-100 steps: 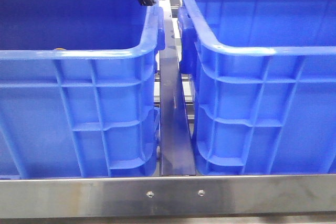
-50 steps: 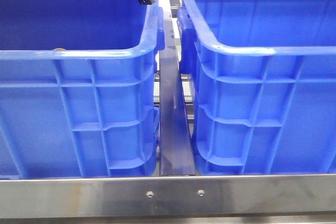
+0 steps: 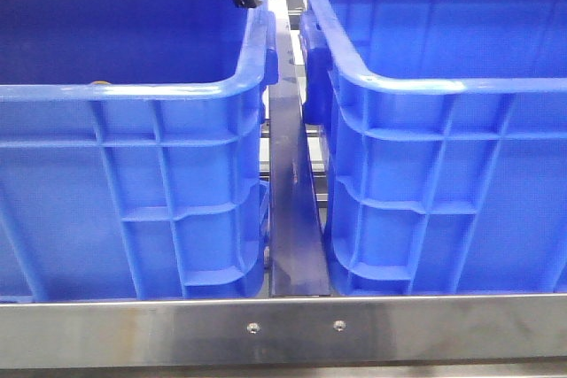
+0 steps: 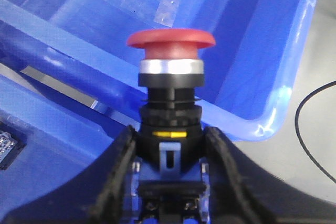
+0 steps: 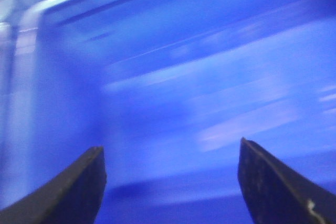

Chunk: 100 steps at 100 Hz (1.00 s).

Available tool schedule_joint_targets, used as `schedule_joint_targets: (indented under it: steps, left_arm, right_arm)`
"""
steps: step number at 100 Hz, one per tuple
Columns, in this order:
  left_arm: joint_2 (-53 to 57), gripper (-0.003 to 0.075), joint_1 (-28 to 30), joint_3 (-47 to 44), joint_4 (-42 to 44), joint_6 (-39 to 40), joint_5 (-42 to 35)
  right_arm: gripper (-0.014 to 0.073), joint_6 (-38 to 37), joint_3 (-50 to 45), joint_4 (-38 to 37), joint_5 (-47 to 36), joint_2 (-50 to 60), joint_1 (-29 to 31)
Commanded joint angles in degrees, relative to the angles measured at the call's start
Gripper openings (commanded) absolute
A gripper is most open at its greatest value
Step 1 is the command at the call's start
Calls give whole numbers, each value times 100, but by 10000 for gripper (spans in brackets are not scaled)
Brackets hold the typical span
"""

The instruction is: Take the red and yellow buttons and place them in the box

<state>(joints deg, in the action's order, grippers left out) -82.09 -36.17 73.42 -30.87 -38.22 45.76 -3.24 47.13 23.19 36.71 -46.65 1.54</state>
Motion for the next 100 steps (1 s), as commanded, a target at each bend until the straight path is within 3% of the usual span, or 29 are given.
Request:
schedule_joint_targets:
  steps: [1,21,45,90,100]
  left_arm:
    - [203,92,-39,159,-216,-7,-271]
    - [203,92,-39,159,-216,-7,-271]
    - [203,92,-39,159,-216,-7,-271]
    - [203,92,-39,159,-216,-7,-271]
    - [203,92,-39,159,-216,-7,-271]
  right_arm:
    - [559,702,237,1417,-186,-145,-136]
    - [559,2537,237,4176,318,-754,-536]
    - [559,3896,305,6075,1351,-1885,-789]
    - [559,4240,1106,6311,1610,-3067,-1524]
    - [495,4266,1133,6290,1577,-3067,-1524]
